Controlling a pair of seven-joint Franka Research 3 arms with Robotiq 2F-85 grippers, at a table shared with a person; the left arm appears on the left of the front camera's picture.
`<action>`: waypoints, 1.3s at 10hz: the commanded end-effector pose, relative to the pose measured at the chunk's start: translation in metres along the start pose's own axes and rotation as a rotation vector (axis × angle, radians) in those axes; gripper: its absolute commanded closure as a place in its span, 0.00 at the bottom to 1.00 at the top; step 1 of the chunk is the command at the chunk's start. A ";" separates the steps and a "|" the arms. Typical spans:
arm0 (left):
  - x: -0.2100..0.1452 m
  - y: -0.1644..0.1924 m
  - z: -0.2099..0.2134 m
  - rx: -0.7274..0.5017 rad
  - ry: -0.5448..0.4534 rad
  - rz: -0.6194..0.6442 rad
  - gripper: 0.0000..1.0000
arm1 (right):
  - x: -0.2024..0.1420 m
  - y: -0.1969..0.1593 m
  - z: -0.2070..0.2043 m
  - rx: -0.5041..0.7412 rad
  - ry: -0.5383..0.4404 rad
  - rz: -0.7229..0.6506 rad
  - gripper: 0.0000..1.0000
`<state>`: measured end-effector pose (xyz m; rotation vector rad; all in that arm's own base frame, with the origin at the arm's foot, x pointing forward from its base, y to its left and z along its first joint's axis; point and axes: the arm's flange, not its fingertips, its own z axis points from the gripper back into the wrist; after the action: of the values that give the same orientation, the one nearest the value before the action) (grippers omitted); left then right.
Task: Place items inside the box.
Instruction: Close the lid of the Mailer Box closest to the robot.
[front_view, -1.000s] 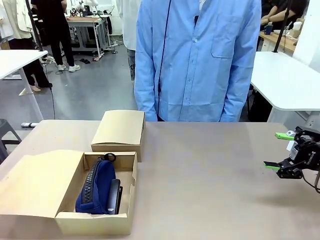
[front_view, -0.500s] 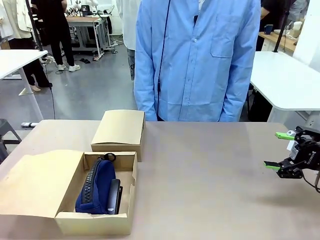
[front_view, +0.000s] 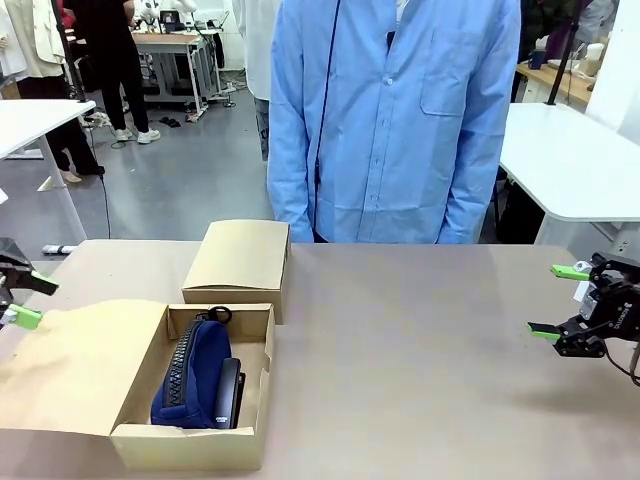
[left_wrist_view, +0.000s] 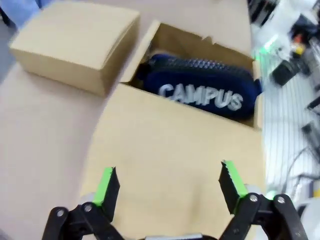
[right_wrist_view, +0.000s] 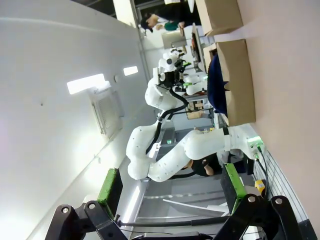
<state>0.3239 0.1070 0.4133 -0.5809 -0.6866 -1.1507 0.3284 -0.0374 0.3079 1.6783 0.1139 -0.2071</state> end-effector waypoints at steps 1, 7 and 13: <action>0.011 -0.010 0.020 0.557 -0.417 -0.291 0.00 | -0.003 0.003 0.001 -0.006 0.009 0.005 0.00; -0.031 0.030 0.068 0.035 -0.064 -0.261 0.00 | -0.003 0.003 0.001 -0.006 0.009 0.005 0.00; -0.109 0.065 0.039 0.044 0.089 -0.186 0.00 | -0.003 0.003 0.001 -0.006 0.009 0.005 0.00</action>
<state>0.3415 0.2322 0.3611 -0.4382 -0.6891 -1.3342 0.3284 -0.0376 0.3079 1.6781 0.1137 -0.2072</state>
